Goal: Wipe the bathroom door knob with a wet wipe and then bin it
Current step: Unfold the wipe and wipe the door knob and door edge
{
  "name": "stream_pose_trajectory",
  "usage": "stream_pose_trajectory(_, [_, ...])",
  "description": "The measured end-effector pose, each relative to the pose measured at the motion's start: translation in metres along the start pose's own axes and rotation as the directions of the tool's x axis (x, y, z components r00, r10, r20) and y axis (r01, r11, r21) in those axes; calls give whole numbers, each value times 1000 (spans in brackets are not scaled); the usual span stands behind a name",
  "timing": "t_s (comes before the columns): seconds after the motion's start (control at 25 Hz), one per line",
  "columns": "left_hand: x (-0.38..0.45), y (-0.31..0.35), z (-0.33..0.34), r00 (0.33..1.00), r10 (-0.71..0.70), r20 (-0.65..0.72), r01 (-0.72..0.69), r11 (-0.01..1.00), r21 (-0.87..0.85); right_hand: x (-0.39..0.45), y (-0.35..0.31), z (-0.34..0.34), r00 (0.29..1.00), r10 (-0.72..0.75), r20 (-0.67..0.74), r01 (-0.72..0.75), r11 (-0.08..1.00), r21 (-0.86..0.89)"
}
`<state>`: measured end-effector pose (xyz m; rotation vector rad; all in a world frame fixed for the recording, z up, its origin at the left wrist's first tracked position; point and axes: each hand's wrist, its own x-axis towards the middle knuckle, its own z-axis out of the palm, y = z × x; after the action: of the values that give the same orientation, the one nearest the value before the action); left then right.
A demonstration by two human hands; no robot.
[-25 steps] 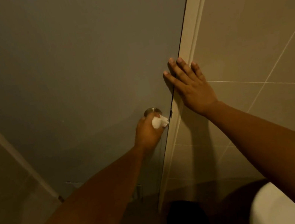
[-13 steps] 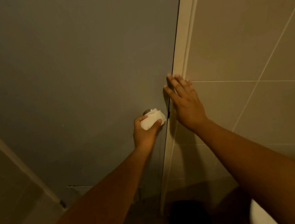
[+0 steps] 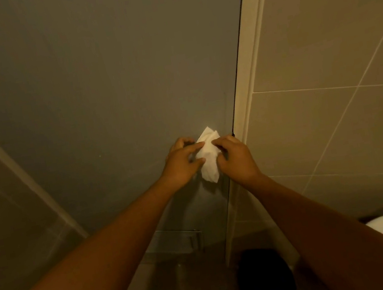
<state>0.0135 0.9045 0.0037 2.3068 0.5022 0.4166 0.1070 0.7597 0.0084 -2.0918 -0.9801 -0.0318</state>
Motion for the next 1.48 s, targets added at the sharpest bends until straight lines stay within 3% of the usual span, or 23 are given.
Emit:
stream_pose_trajectory(0.2, [4, 17, 2, 998, 58, 16, -57, 998, -19, -19, 2, 6, 990, 118, -80, -110, 989, 96])
stream_pose_trajectory(0.32, [5, 16, 8, 991, 92, -100, -74, 983, 167, -23, 0, 8, 983, 143, -115, -131, 986, 104])
stream_pose_trajectory(0.4, [3, 14, 7, 988, 114, -102, -91, 974, 210, -16, -1, 7, 990, 100, -102, -94, 993, 69])
stream_pose_trajectory(0.6, [1, 15, 3, 995, 89, -38, -87, 995, 42, -1, 2, 8, 1000, -12, 23, 13, 999, -34])
stream_pose_trajectory(0.76, [6, 25, -3, 989, 145, 23, -146, 989, 25, -16, 4, 18, 993, 104, -60, -90, 976, 199])
stream_pose_trajectory(0.84, [6, 24, -5, 991, 129, 39, -128, 992, -21, -20, 7, 21, 992, 119, -54, -104, 970, 218])
stream_pose_trajectory(0.96, [7, 18, -4, 997, 32, 66, -18, 980, -199, -6, 5, 11, 998, 60, -8, -60, 998, 33])
stream_pose_trajectory(1.04, [6, 13, 1, 996, -41, 75, 58, 970, -238, 6, -2, 1, 994, -37, 100, 53, 984, -169])
stream_pose_trajectory(1.12, [3, 13, 4, 995, -77, 57, 89, 961, -262, 11, -5, -2, 983, -84, 164, 123, 961, -247])
stream_pose_trajectory(1.2, [1, 16, 5, 998, -51, 25, 55, 962, -267, 4, 1, 3, 991, -19, 131, 42, 984, -171])
stream_pose_trajectory(1.32, [4, 22, 0, 999, 40, 5, -39, 990, -135, -12, 10, 14, 994, 103, 32, -105, 992, 64])
stream_pose_trajectory(1.48, [9, 18, -1, 998, -1, 55, 12, 980, -198, -2, 4, 7, 996, 70, 60, -67, 997, -45])
